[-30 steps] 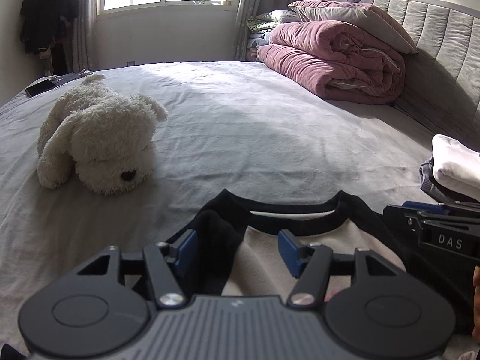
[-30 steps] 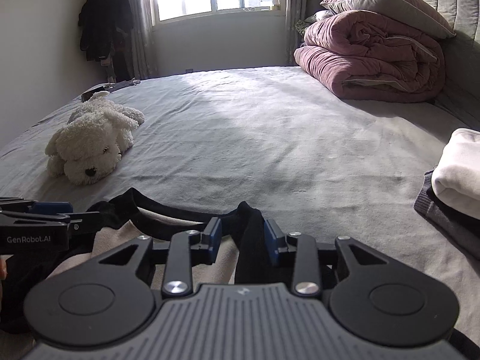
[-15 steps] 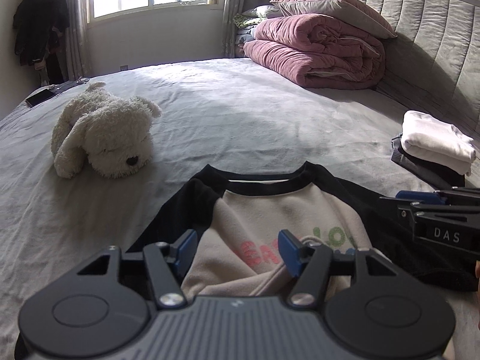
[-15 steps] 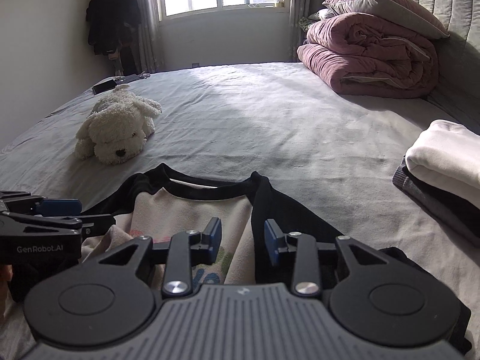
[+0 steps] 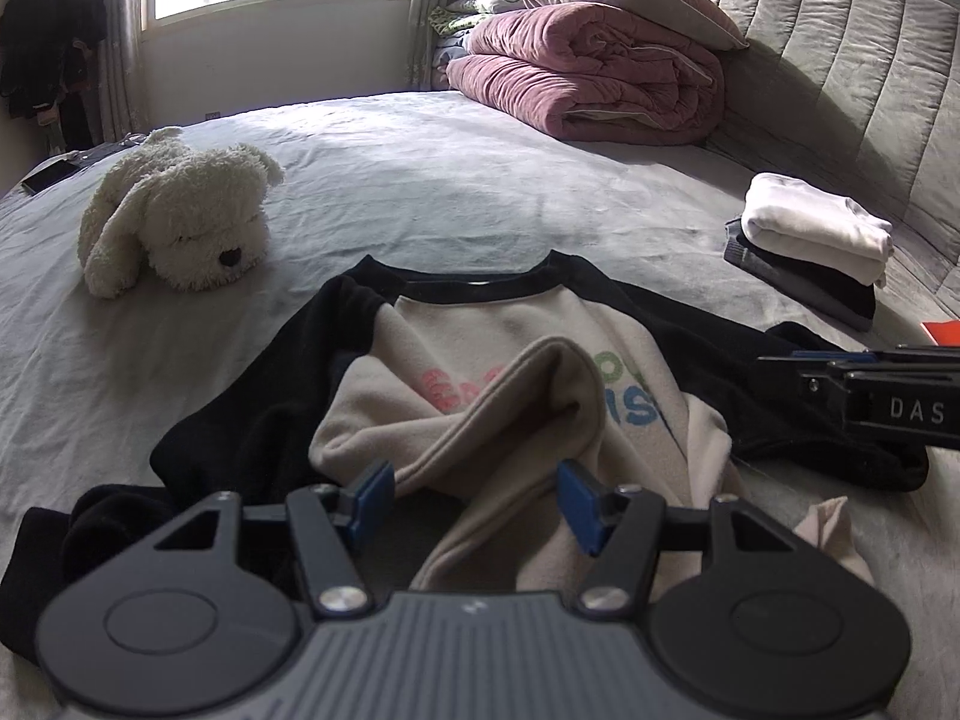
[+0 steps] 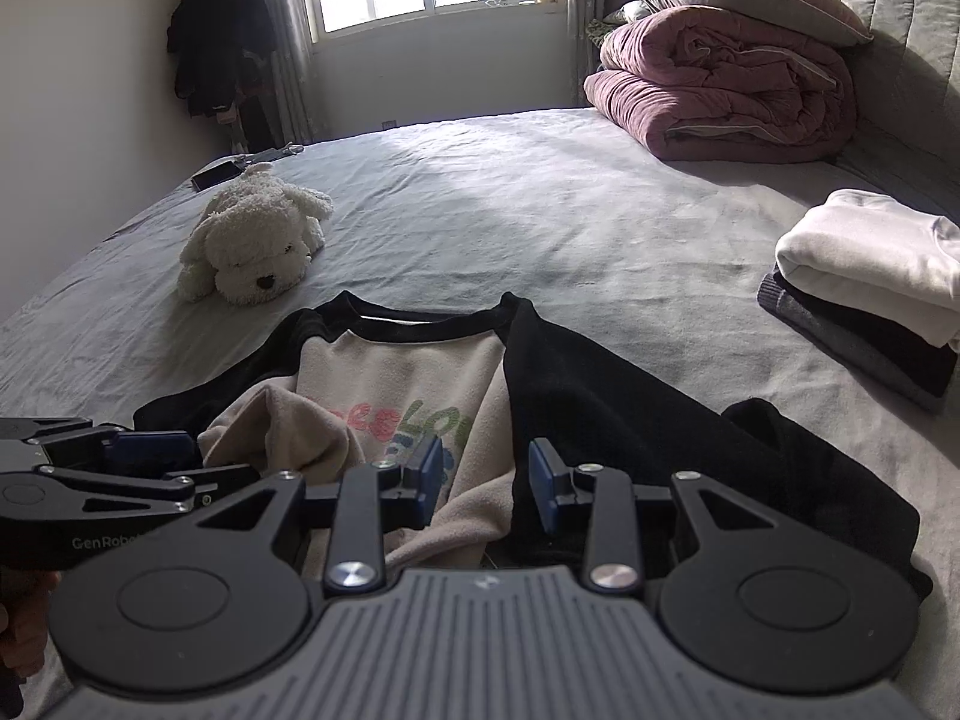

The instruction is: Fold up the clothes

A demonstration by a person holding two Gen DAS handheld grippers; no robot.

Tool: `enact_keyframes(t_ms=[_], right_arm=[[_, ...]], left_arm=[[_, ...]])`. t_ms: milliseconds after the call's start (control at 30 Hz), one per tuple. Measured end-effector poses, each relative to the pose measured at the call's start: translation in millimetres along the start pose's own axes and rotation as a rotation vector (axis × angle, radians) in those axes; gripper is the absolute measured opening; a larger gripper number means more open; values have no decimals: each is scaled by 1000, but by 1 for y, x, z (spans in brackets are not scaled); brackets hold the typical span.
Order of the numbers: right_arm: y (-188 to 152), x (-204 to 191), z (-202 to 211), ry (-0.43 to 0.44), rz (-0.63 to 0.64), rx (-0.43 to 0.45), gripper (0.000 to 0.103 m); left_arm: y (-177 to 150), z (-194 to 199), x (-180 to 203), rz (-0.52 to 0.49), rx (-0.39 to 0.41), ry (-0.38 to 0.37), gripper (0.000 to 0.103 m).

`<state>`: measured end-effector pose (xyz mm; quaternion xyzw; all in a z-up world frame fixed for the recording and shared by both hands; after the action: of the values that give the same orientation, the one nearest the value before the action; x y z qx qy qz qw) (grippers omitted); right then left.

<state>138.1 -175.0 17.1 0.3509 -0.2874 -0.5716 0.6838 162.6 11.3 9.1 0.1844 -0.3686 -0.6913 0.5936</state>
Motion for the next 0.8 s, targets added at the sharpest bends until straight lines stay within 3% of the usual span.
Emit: enact_keyframes(t_ms=[200,400,533,800], right_arm=[[-22,2,12,36,-33,-21,38],[-46,11,26,74,-68,-43,39],[-66,25,34,96,-133,-116,40],[-89,39,36,136,-148,-158,41]], left_arm=[[-16,0,-18,66,9,-54,61],[-29,5,-40,164,93,-197,59],[-28,0,-48,165,87,-184,56],[-31,-15,-52,250,66,-216,32]])
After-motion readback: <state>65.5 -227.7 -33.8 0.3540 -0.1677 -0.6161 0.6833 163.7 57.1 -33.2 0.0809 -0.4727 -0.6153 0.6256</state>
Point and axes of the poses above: each gripper's, at about its wrist camera, not at the fingertips, and z roughly against the way its jaws point, x to its right, y to its top, the point moved 7 cm from there along -z, roughly the way its jaws point, and after that the axes turned 10 degrees about z, right-handed, at the moved point
